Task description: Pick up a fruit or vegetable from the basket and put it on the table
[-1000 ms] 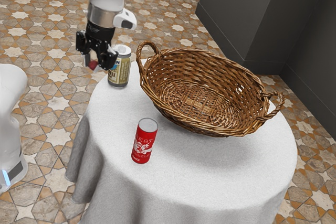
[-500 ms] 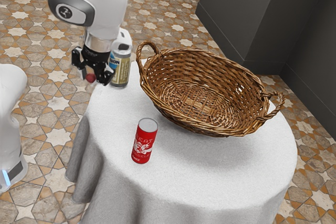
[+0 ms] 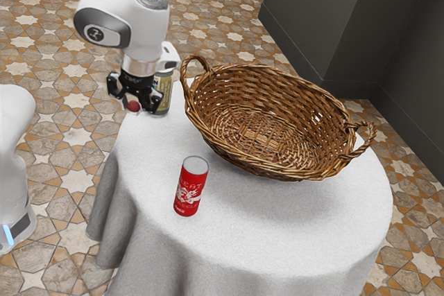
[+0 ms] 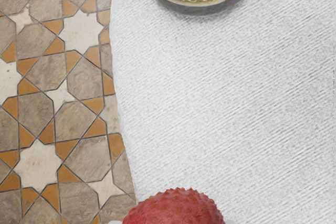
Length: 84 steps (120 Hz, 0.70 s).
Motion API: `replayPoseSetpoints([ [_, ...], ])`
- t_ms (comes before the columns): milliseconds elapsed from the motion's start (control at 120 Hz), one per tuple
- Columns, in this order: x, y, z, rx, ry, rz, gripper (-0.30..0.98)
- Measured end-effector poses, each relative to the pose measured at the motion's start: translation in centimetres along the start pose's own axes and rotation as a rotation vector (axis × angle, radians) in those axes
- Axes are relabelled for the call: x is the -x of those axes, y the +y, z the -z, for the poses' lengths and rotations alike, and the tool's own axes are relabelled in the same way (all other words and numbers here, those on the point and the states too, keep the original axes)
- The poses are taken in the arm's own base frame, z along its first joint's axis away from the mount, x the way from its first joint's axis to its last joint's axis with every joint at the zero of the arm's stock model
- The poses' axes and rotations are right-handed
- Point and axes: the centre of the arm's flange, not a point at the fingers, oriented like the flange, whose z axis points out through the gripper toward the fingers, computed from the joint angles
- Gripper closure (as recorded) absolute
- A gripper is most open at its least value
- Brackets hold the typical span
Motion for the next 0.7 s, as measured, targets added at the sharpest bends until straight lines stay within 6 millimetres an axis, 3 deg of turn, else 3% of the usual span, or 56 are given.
replayPoseSetpoints([
  [317,-2.3,1.1,-1.2,0.102,0.022,0.054,0.51],
  [700,-2.8,1.6,-1.4,0.144,0.028,0.082,0.51],
])
